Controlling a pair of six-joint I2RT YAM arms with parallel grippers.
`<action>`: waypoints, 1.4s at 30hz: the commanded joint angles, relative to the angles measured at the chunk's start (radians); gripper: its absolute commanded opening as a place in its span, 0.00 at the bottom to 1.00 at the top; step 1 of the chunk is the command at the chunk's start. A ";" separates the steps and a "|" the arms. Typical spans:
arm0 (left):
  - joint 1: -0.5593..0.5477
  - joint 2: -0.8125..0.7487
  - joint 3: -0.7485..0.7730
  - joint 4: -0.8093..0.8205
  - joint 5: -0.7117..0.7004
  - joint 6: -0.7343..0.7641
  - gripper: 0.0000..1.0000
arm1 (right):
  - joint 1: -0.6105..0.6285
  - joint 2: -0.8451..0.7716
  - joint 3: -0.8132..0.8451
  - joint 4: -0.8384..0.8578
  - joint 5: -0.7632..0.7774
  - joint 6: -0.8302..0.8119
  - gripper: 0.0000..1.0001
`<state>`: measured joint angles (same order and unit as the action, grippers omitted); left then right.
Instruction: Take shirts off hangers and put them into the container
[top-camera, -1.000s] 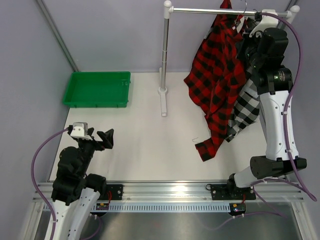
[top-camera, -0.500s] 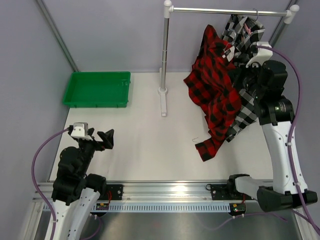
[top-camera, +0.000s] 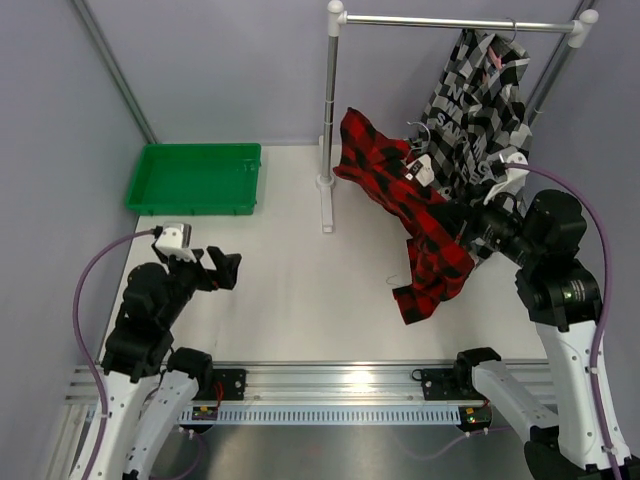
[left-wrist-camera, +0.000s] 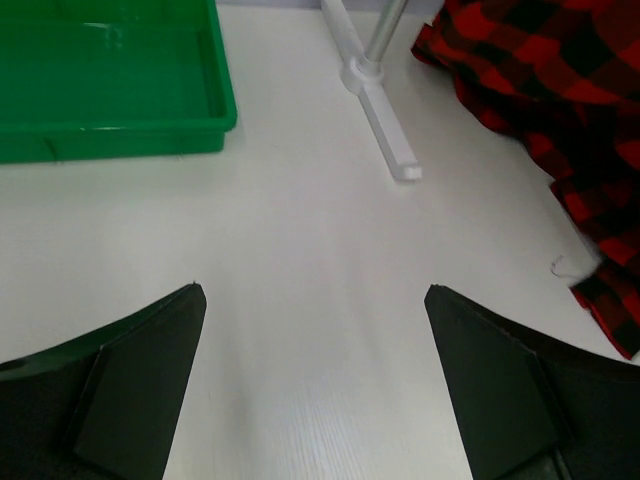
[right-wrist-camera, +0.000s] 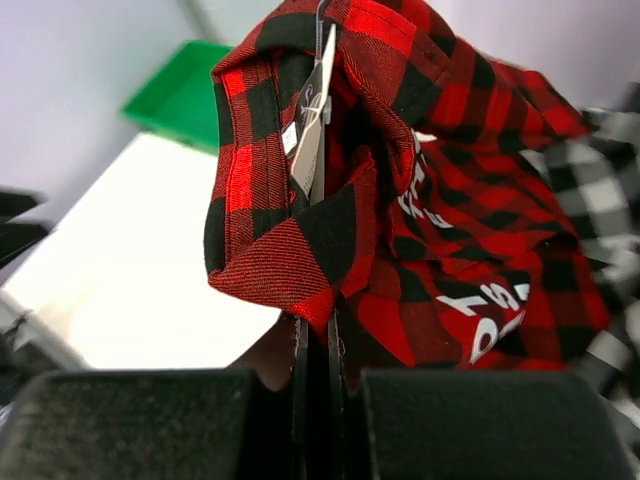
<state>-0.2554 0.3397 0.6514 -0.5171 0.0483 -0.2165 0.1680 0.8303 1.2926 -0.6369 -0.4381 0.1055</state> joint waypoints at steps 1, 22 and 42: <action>-0.005 0.097 0.184 -0.017 0.108 -0.038 0.99 | 0.033 -0.052 -0.002 0.158 -0.201 0.068 0.00; -0.468 0.540 0.613 0.126 -0.054 -0.144 0.98 | 0.518 0.058 -0.309 0.454 0.053 0.111 0.00; -0.759 0.757 0.616 0.218 -0.531 -0.035 0.60 | 0.596 0.047 -0.368 0.510 0.108 0.115 0.00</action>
<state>-1.0088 1.0904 1.2610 -0.3931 -0.4023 -0.2710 0.7464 0.9096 0.9195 -0.2504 -0.3370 0.2138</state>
